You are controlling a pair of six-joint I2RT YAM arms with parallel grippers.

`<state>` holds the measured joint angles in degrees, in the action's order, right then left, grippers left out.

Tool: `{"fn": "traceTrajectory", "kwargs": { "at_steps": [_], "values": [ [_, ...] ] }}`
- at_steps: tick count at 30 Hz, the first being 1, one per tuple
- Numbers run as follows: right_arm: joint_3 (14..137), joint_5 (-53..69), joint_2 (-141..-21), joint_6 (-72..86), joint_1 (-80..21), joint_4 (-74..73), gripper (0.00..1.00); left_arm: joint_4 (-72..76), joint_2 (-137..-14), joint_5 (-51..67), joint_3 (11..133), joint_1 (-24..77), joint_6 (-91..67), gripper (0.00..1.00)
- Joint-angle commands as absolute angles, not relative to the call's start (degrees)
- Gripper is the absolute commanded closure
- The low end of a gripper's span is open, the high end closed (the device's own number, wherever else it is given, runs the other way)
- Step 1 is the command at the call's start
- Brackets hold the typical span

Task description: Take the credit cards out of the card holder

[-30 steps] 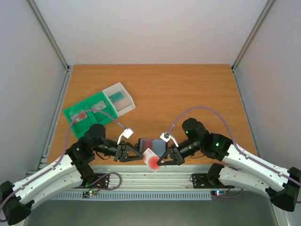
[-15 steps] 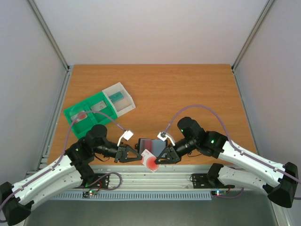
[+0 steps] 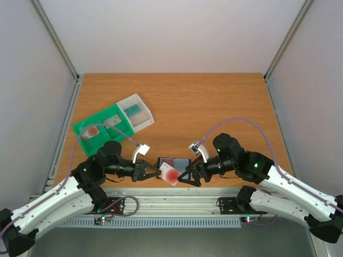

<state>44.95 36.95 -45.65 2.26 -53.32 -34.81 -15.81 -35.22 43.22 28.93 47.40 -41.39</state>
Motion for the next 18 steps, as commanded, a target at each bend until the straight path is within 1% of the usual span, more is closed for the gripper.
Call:
{"fn": "traceTrajectory", "kwargs": {
  "at_steps": [1, 6, 11, 18],
  "values": [
    [47.5, 30.1, -43.7, 2.3, -53.4, -37.1, 0.02, -19.5, -35.5, 35.3, 32.5, 47.4, -38.6, 1.00],
    [49.3, 26.9, -43.0, 2.0, -53.4, -38.7, 0.01, -22.7, -38.2, 31.0, 35.1, 46.3, -37.6, 1.00],
    [54.3, 14.6, -47.5, 1.8, -53.4, -46.9, 0.02, -28.0, -39.9, 29.9, 37.7, 41.5, -36.9, 1.00],
    [54.5, 13.8, -48.2, 3.3, -53.4, -45.6, 0.02, -36.4, -41.0, 26.2, 41.1, 33.1, -36.3, 1.00]
  ]
}}
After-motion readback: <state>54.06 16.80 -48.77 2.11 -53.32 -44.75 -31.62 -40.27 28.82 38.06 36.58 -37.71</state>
